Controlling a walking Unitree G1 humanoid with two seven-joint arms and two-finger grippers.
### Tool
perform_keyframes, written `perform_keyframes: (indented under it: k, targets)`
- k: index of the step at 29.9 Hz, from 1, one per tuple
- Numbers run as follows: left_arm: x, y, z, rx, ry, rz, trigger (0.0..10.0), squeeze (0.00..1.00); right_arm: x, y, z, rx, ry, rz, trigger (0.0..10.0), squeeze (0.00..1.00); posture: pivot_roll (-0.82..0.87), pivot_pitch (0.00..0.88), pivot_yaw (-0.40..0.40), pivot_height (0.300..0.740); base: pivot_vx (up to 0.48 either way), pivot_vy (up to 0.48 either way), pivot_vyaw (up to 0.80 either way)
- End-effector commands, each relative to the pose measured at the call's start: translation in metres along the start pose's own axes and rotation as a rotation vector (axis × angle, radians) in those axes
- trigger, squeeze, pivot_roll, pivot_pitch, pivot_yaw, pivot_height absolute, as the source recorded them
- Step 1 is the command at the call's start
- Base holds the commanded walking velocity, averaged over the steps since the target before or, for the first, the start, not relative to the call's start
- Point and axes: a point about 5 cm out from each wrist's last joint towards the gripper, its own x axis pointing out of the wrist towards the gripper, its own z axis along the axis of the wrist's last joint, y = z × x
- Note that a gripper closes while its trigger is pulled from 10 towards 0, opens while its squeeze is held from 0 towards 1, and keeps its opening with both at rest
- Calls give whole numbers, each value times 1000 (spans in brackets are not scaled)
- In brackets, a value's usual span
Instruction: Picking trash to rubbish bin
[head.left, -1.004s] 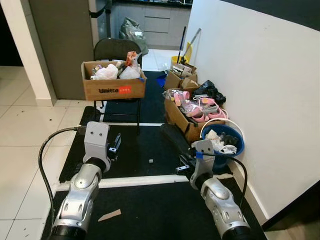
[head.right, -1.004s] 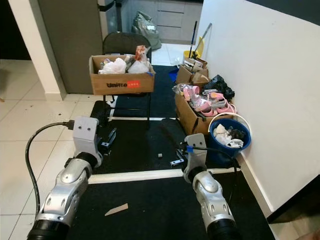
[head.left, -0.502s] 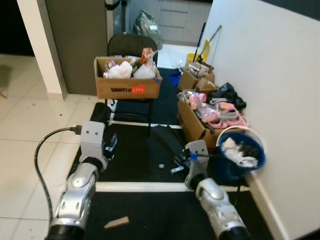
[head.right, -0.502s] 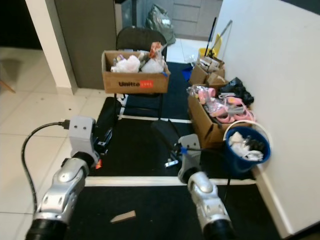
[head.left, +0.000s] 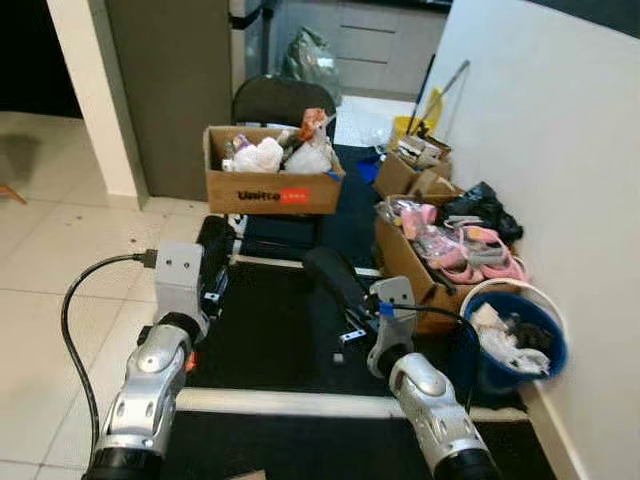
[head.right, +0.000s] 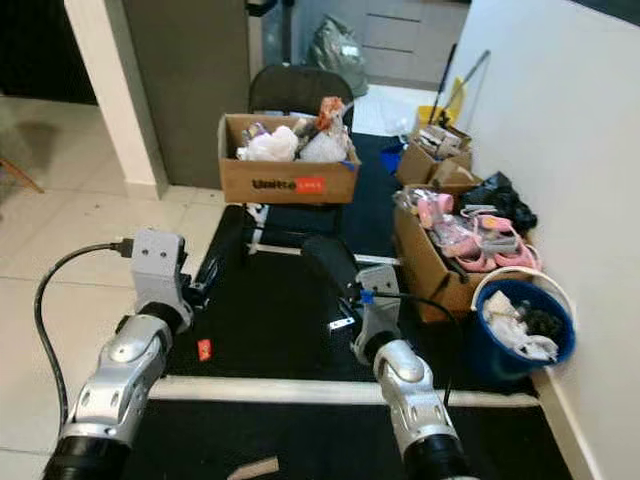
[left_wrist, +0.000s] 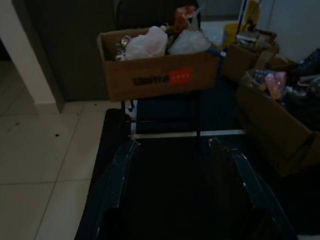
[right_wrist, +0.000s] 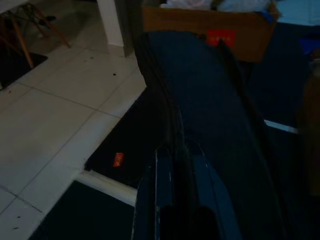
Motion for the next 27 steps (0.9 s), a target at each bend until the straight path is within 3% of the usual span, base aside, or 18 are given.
perform_keyframes:
  k: [1,27]
  targets:
    - [-1,-2,-5,8,24,-9,10000,0,0,-6,6,18,-28,-22,10000,0,-29,14,-81,740,349,0,0]
    - [-6,0,-6,-2,33,13,10000,0,-1,-6,6,32,-28,-22,10000,0,-26,33,-88,740,344,0,0]
